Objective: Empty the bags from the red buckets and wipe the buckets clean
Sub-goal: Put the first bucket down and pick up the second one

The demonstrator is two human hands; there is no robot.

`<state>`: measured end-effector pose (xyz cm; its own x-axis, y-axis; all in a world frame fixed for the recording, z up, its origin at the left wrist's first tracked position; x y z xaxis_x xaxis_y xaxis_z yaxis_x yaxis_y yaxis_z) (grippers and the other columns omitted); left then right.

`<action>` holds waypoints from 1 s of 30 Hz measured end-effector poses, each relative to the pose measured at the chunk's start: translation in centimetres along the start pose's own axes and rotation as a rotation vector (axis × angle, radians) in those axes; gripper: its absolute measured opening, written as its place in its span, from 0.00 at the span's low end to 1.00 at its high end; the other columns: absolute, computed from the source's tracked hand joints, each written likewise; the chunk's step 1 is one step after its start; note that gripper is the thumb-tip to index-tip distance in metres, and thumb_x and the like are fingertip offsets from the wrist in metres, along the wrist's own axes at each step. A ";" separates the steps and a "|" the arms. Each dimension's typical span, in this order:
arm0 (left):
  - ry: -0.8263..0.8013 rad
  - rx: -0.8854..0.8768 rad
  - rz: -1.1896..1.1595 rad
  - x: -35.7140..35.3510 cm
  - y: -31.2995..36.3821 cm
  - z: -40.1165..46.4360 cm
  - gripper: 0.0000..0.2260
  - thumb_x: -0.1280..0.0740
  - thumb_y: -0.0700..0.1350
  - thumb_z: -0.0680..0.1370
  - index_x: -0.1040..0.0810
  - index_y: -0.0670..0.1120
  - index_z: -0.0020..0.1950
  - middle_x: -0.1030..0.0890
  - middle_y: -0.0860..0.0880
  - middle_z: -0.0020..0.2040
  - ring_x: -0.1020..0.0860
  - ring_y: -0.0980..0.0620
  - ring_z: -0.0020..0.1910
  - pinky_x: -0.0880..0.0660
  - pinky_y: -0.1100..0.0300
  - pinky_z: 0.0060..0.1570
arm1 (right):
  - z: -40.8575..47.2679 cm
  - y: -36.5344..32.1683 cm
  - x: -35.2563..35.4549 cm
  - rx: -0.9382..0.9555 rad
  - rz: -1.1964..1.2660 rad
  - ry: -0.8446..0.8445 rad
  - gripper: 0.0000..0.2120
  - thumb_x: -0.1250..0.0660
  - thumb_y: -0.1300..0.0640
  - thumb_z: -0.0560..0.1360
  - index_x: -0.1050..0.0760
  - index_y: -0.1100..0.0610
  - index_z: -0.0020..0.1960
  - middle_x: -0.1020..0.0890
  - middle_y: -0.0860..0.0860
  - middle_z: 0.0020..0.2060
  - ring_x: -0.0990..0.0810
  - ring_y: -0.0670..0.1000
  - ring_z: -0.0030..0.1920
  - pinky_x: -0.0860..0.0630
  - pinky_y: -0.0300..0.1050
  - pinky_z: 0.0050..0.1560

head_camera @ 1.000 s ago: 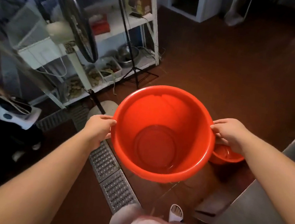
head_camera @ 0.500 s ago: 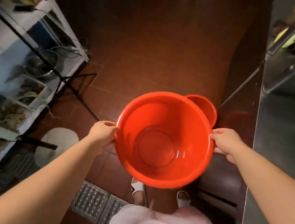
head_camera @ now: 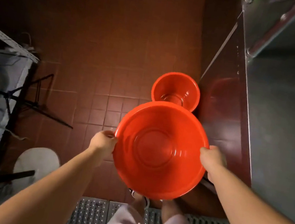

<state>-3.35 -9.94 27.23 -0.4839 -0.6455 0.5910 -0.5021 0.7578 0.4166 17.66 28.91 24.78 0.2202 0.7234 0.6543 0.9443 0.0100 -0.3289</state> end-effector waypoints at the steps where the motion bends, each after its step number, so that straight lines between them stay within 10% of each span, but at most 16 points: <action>1: 0.003 0.003 0.023 -1.3 -0.3 0.9 0.08 0.32 0.41 0.74 0.15 0.49 0.39 0.17 0.50 0.30 0.17 0.48 0.31 0.15 0.47 0.44 | 1.3 0.6 -0.8 -0.007 -0.022 0.001 0.12 0.39 0.51 0.75 0.21 0.54 0.53 0.17 0.55 0.42 0.18 0.59 0.41 0.20 0.49 0.44; 30: -0.168 -0.022 0.168 -33.1 -6.1 28.8 0.14 0.34 0.50 0.70 0.16 0.48 0.52 0.15 0.47 0.42 0.17 0.44 0.43 0.20 0.54 0.45 | 27.1 18.7 -21.3 -0.403 0.088 0.129 0.25 0.36 0.50 0.73 0.30 0.58 0.68 0.23 0.61 0.63 0.22 0.67 0.59 0.24 0.59 0.61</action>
<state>-4.86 4.04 -14.76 -0.6727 -0.5155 0.5308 -0.3894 0.8566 0.3385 23.96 32.42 -13.77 0.3088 0.6172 0.7237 0.9349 -0.3368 -0.1117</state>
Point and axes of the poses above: each hand's wrist, its own z-axis towards the middle knuckle, its own x-axis out of the back of the hand, y = z × x, the point moved 10 cm from there along z, towards the middle knuckle
